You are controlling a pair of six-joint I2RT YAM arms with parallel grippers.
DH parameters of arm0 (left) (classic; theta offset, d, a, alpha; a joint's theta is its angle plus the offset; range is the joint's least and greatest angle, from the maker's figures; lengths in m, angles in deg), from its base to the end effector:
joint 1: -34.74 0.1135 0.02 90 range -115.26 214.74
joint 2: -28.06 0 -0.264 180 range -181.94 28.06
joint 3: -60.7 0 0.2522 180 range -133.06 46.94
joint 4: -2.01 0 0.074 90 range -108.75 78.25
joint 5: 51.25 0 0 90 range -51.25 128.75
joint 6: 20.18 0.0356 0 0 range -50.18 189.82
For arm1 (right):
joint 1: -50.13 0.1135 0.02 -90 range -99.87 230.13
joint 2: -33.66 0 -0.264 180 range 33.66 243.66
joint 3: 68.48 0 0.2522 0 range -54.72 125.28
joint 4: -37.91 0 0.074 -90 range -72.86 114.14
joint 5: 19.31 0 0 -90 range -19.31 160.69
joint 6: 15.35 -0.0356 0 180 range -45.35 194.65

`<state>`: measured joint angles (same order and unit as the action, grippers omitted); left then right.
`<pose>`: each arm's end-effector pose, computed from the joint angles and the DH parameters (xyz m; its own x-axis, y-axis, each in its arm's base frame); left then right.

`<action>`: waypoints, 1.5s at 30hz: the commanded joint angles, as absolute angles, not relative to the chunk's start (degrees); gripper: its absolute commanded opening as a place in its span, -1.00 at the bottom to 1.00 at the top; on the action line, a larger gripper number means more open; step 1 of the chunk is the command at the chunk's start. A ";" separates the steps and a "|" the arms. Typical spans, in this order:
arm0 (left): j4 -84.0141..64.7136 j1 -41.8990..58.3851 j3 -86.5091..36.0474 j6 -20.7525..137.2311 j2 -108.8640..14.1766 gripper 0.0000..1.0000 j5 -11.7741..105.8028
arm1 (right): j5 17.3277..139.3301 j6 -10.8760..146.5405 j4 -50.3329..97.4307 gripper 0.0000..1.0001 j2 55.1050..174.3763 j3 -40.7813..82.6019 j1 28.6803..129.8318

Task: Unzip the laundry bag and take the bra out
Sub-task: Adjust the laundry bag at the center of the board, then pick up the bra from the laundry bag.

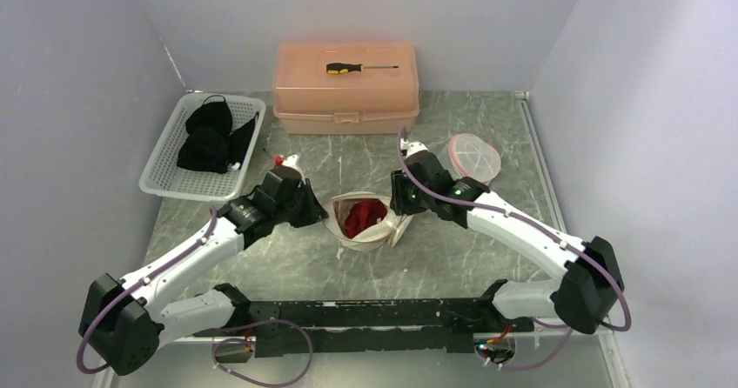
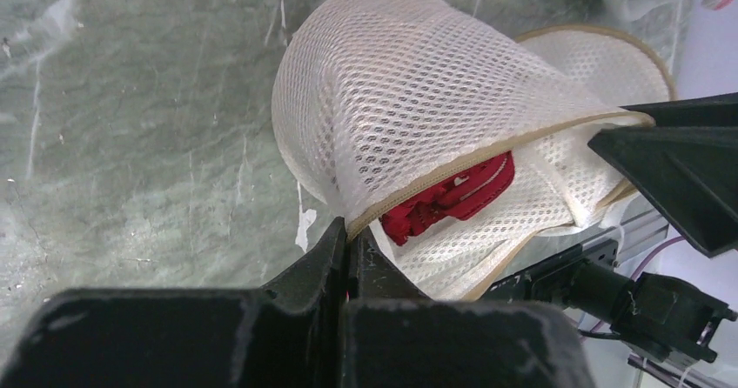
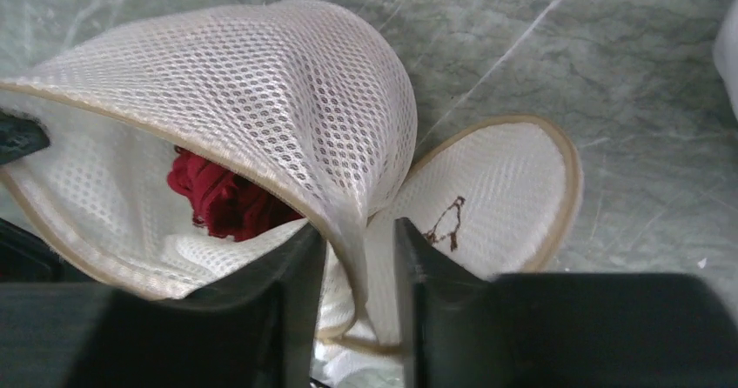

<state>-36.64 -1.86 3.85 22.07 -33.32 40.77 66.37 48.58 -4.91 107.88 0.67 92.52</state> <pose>0.1798 -0.1351 0.2503 -0.8257 -0.3082 -0.4724 0.0079 0.8312 -0.5560 0.2033 0.1820 0.2640 -0.7712 -0.1106 -0.6269 -0.3296 0.9119 0.2445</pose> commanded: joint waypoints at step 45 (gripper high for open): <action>-37.17 -6.74 -14.50 35.01 -46.18 0.46 48.85 | 58.48 44.03 6.01 0.21 98.19 -4.51 92.66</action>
